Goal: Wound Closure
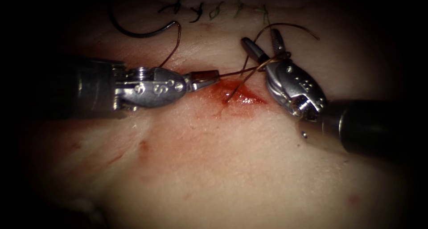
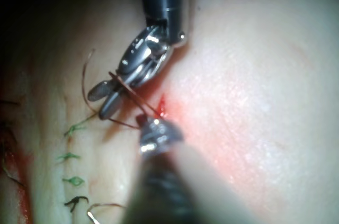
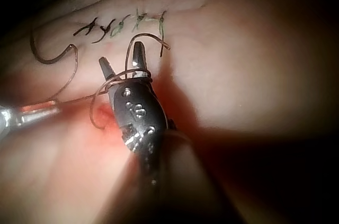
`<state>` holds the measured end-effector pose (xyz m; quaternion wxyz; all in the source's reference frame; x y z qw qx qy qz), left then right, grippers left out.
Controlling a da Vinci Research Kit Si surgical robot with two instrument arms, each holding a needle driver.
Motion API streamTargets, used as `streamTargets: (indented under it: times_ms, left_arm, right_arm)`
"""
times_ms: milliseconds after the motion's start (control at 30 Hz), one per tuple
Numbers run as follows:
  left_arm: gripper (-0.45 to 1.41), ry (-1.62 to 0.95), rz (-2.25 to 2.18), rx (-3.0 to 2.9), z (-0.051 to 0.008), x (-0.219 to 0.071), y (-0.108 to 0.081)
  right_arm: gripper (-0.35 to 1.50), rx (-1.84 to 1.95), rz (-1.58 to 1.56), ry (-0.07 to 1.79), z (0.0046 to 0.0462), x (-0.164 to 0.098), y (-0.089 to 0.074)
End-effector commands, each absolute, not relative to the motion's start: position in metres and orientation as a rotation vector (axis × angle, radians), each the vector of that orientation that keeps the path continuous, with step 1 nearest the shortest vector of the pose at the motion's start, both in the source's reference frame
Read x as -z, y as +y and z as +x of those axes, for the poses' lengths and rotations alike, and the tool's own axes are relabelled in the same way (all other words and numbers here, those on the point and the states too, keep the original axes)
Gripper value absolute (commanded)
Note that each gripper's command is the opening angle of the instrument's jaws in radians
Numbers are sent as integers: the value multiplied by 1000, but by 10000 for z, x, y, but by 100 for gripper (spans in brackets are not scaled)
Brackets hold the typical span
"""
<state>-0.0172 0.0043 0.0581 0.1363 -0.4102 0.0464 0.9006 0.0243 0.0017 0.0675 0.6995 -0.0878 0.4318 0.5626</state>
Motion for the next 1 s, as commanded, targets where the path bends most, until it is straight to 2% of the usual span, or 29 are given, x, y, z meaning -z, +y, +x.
streamTargets:
  times_ms: [33, 633, 1000]
  left_arm:
    - [-45, 135, -1190, -2605, -177, -589, 42]
    - [-45, 151, -1161, -2618, -177, -624, 82]
    - [-45, 148, -1150, -2627, -176, -626, 79]
  right_arm:
    - [121, -1252, -189, 963, 251, -683, 17]
    - [118, -1250, -159, 949, 255, -704, 38]
    - [106, -1248, -154, 950, 255, -703, 37]
